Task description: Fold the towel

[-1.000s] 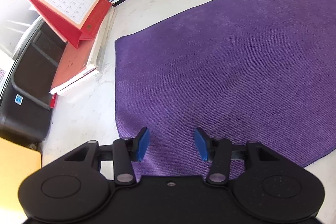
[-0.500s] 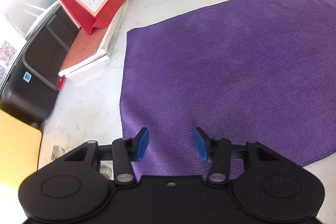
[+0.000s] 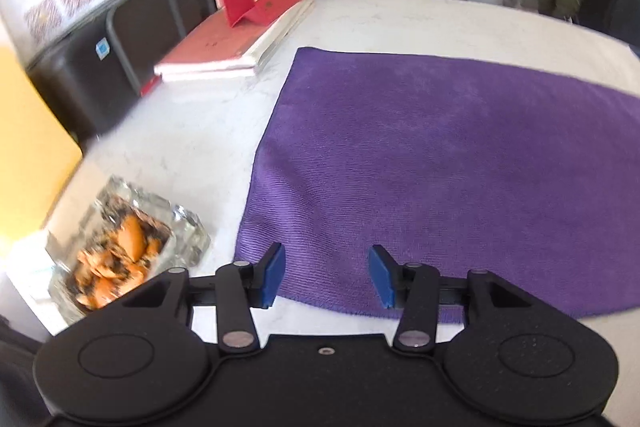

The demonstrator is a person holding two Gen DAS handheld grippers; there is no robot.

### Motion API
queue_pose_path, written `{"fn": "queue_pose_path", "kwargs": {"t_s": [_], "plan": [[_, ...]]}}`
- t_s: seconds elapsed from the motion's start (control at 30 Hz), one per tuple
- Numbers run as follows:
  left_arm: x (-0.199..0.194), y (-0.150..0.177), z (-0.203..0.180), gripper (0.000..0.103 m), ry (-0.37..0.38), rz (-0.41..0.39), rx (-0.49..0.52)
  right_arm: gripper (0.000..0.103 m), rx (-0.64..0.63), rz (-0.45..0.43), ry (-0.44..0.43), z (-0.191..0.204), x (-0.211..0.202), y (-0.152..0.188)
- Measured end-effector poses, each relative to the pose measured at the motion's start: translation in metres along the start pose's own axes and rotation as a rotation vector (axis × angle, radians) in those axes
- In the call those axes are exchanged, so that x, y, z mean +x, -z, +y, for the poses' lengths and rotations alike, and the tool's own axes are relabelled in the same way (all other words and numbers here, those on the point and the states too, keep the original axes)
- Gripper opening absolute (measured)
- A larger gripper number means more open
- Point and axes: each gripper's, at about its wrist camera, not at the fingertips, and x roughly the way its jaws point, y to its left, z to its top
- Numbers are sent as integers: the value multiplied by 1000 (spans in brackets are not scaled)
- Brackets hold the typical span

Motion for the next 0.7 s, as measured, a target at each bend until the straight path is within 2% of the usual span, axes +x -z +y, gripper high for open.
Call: {"fn": "queue_pose_path", "kwargs": {"t_s": [0.13, 0.23, 0.53, 0.7], "plan": [[13, -3, 17, 44, 48, -2, -145, 41, 4, 10, -55, 17, 24, -14], [23, 0, 31, 43, 39, 34, -235, 41, 3, 12, -62, 23, 32, -19], [19, 8, 43, 41, 0, 48, -222, 41, 42, 60, -44, 28, 39, -3], [17, 14, 45, 41, -9, 52, -213, 41, 74, 44, -60, 22, 36, 4]]}}
